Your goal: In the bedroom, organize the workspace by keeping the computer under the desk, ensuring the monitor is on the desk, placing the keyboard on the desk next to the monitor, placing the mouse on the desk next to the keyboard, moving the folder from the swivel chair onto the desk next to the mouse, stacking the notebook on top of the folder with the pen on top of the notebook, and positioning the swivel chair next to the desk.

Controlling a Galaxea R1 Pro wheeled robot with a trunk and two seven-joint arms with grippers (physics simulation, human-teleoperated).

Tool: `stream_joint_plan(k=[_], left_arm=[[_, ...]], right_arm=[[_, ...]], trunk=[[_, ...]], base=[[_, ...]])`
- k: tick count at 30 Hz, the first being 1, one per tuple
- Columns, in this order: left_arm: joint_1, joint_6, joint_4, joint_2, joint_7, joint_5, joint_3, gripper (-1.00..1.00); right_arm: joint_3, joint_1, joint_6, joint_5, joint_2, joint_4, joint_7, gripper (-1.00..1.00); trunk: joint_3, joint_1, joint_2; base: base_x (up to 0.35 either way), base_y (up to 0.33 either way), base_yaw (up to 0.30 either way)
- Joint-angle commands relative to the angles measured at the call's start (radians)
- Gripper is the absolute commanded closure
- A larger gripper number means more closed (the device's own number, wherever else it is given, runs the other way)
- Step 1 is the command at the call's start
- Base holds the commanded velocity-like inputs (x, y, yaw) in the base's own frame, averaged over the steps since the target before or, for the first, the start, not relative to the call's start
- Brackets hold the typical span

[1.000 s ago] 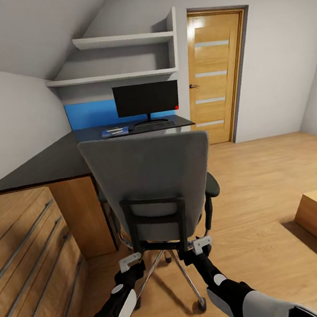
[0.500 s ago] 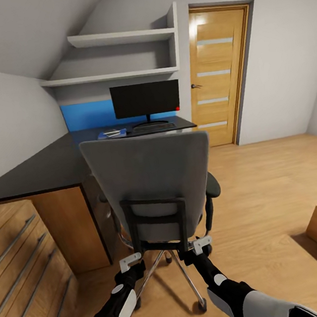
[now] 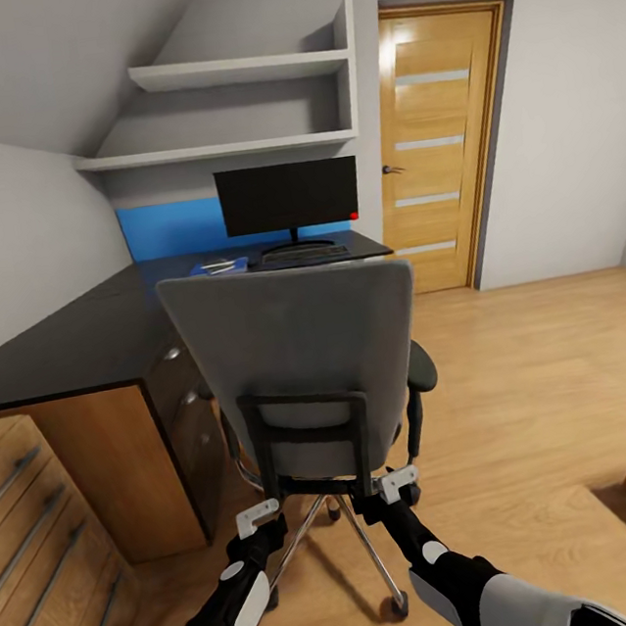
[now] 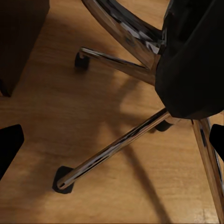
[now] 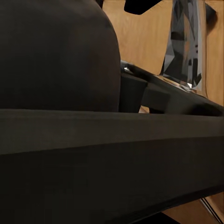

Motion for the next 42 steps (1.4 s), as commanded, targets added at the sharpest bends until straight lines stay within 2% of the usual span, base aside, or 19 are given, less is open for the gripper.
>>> stream_joint_plan(k=[1, 13, 34, 42], left_arm=[[0.0, -0.004, 0.001, 0.001, 0.01, 0.006, 0.001, -1.0], [0.0, -0.004, 0.001, 0.001, 0.01, 0.006, 0.001, -1.0], [-0.001, -0.004, 0.002, 0.001, 0.01, 0.006, 0.001, -1.0], [0.0, -0.005, 0.002, 0.001, 0.009, 0.006, 0.001, -1.0]], right_arm=[[-0.022, -0.001, -0.007, -0.026, -0.001, 0.002, -0.016, -1.0], [-0.022, -0.001, -0.007, -0.026, -0.001, 0.002, -0.016, -1.0], [-0.022, -0.001, -0.007, -0.026, -0.001, 0.003, -0.016, -1.0], [-0.023, -0.001, -0.007, -0.026, -0.001, 0.003, -0.016, -1.0]], trunk=[[-0.001, 0.0, 0.0], [-0.001, 0.0, 0.0], [-0.001, 0.0, 0.0], [-0.001, 0.0, 0.0]], base=[[0.196, -0.098, 0.0], [0.194, -0.098, 0.015], [0.185, -0.093, 0.105], [0.178, -0.045, 0.016]])
